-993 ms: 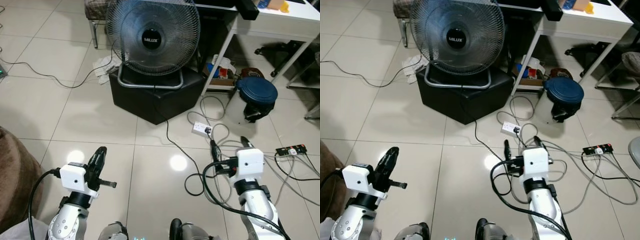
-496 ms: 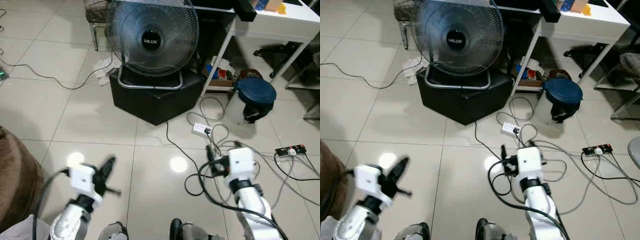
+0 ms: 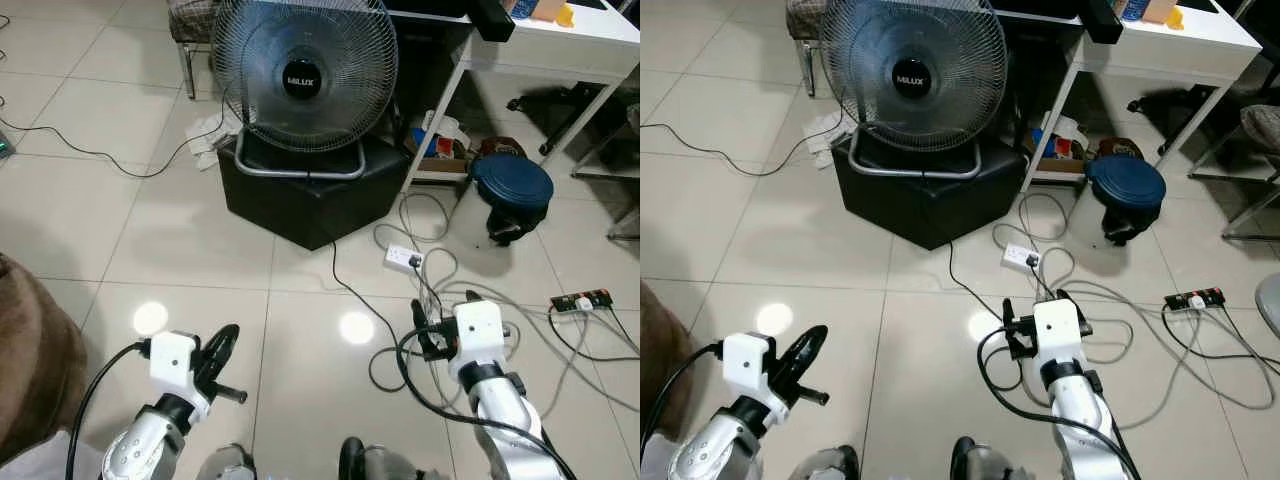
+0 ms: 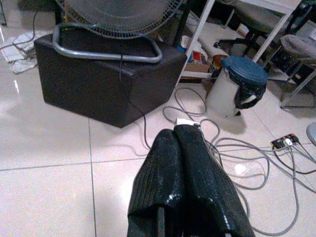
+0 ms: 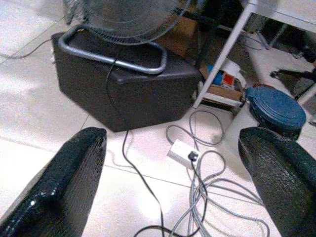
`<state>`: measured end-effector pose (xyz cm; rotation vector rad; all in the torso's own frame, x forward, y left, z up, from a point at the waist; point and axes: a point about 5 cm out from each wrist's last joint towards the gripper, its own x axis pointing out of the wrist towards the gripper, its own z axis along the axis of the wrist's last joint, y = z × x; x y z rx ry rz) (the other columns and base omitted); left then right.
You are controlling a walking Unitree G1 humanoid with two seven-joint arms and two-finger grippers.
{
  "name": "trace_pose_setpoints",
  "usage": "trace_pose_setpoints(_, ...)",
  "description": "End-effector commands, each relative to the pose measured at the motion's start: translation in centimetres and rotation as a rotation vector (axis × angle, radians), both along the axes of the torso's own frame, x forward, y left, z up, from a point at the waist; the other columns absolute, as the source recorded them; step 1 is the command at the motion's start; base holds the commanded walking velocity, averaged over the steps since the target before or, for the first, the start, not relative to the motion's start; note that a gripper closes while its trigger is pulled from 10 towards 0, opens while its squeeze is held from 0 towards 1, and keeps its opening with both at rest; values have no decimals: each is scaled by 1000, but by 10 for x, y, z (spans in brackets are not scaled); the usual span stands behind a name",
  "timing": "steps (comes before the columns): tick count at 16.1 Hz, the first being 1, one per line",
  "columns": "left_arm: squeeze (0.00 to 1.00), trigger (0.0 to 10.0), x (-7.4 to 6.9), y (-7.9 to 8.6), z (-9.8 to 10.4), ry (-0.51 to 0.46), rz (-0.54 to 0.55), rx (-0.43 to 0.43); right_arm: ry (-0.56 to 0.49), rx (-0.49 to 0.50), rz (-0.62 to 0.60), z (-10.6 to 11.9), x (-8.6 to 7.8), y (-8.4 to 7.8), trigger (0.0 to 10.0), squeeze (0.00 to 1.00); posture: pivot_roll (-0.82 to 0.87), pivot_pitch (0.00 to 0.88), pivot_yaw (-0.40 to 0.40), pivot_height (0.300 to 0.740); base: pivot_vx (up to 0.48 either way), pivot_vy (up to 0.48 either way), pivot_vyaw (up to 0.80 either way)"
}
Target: Move the pillow to the sofa from floor
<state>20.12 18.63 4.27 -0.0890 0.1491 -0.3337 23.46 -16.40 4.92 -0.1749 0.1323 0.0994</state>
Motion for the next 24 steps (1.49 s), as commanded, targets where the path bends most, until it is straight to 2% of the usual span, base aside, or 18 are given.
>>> trace_pose_setpoints(1,0,10000,-3,-2,-1,13,-25,17,19,-5,15,-3,1,-1,10000,0,95,156,-91,740,0,0,794)
trace_pose_setpoints(5,0,10000,-3,-1,0,28,-26,27,64,6,-11,-11,4,-4,10000,0,92,166,-87,740,0,0,769)
trace_pose_setpoints(19,0,10000,2,2,1,49,-55,34,97,15,-18,-21,3,-6,10000,0,91,172,-79,740,0,0,756)
trace_pose_setpoints(20,0,10000,2,3,1,51,-49,44,97,15,-16,-21,4,-6,10000,0,91,174,-80,740,0,0,756)
trace_pose_setpoints(22,0,10000,1,9,3,46,15,133,99,14,-17,-22,4,-8,10000,0,90,176,-80,740,0,0,756)
trace_pose_setpoints(24,0,10000,0,12,4,58,34,175,101,14,-15,-22,5,-8,10000,0,91,174,-81,740,0,0,753)
